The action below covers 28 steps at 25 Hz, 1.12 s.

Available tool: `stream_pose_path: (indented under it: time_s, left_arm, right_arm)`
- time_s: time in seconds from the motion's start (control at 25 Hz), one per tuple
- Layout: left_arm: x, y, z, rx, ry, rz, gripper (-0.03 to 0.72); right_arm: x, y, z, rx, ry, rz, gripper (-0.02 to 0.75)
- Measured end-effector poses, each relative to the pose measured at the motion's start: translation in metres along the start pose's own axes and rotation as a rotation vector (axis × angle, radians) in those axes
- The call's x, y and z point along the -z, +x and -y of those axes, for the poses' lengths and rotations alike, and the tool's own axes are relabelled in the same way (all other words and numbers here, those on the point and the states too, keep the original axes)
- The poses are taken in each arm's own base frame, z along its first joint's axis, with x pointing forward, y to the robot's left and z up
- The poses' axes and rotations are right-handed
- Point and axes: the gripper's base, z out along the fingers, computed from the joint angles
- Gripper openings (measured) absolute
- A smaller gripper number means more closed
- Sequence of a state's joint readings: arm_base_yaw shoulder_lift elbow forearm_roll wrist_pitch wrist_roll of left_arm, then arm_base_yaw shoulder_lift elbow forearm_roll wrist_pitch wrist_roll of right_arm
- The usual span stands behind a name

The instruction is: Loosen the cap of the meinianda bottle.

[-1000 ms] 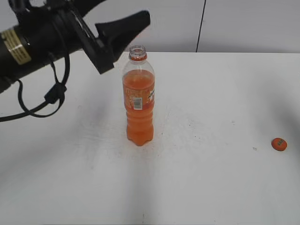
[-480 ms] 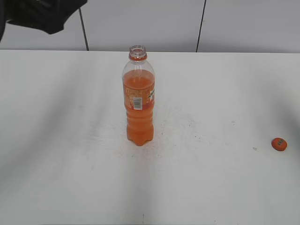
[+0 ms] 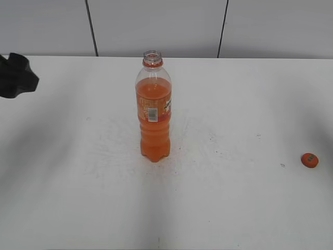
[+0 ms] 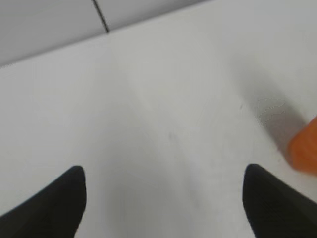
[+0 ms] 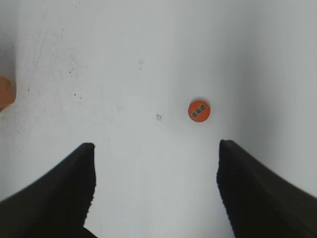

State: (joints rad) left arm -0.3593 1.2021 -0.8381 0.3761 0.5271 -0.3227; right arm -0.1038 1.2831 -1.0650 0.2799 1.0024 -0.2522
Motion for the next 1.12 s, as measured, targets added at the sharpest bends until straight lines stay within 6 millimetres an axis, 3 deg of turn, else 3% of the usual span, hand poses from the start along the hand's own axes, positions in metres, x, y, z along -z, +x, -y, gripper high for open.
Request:
stream_pose_path:
  time_s: [0.2, 0.56, 0.76, 0.92, 1.12]
  left_arm:
    - [-0.002, 0.002, -0.033, 0.141, -0.077, -0.219, 0.575]
    - [0.000, 0.029, -0.079, 0.253, -0.003, -0.502, 0.548]
    - [0.012, 0.033, -0.077, 0.270, 0.018, -0.543, 0.546]
    - [0.041, 0.034, -0.072, 0.270, 0.016, -0.492, 0.545]
    - [0.084, 0.046, -0.063, 0.259, 0.000, -0.423, 0.543]
  right_arm:
    - [0.000, 0.005, 0.001, 0.017, 0.015, -0.053, 0.571]
    - [0.001, 0.014, 0.005, 0.041, 0.050, -0.154, 0.571]
    - [0.005, 0.021, 0.008, -0.014, 0.092, -0.221, 0.571]
    - [0.015, 0.031, 0.008, -0.035, 0.140, -0.202, 0.571]
    - [0.030, 0.066, 0.002, -0.026, 0.155, -0.168, 0.563]
